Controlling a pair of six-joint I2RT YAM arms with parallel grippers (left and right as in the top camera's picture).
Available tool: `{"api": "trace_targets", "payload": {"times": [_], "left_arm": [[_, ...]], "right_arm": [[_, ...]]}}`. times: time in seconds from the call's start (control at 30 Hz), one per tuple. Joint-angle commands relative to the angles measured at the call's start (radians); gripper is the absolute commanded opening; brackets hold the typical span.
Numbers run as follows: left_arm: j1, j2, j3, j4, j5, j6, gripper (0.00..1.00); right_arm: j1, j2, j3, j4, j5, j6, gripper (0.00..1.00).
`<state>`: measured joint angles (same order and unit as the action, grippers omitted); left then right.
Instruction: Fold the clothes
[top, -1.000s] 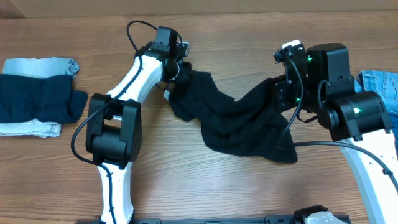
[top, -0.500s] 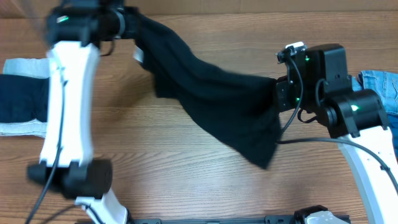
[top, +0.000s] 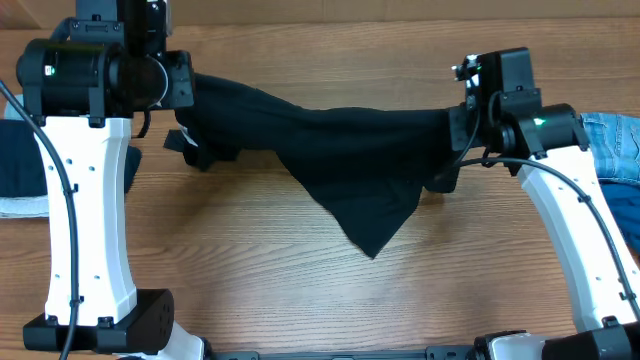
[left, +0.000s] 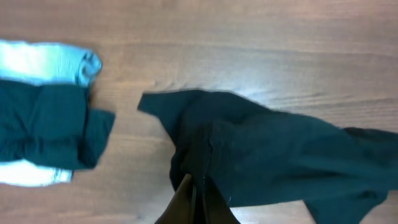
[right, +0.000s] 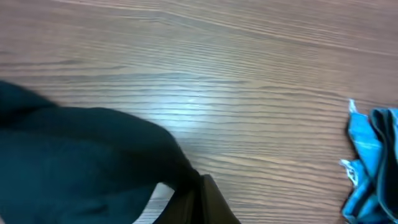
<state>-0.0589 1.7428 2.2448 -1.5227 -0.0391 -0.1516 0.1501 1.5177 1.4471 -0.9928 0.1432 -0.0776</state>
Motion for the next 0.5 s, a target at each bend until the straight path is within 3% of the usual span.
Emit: {"api": "trace_targets", "payload": {"times": [0.0,0.07,0.17,0.27,0.4,0.47], "left_arm": [[0.0,-0.029,-0.001,-0.075,-0.015,-0.055,0.05],[-0.001,-0.028,-0.011,-0.12,-0.001,-0.056,0.06],[0.0,-0.028,-0.051,-0.147,-0.002,-0.055,0.16],[0.0,-0.024,-0.064,-0.138,-0.021,-0.055,0.41],[0.0,-0.023,-0.064,-0.108,0.002,-0.056,0.47],[-0.006,-0.012,-0.077,-0.07,0.093,-0.044,0.49]], "right_arm": [[-0.028,-0.017,0.013,0.0,0.036,0.032,0.04],[-0.028,-0.017,0.013,0.0,0.036,0.032,0.04],[-0.028,-0.017,0.013,0.004,0.036,0.03,0.04],[-0.028,-0.017,0.013,0.004,0.036,0.03,0.04],[-0.028,-0.017,0.013,0.001,0.035,0.03,0.04],[-0.028,-0.017,0.013,0.0,0.025,0.03,0.04]]}}
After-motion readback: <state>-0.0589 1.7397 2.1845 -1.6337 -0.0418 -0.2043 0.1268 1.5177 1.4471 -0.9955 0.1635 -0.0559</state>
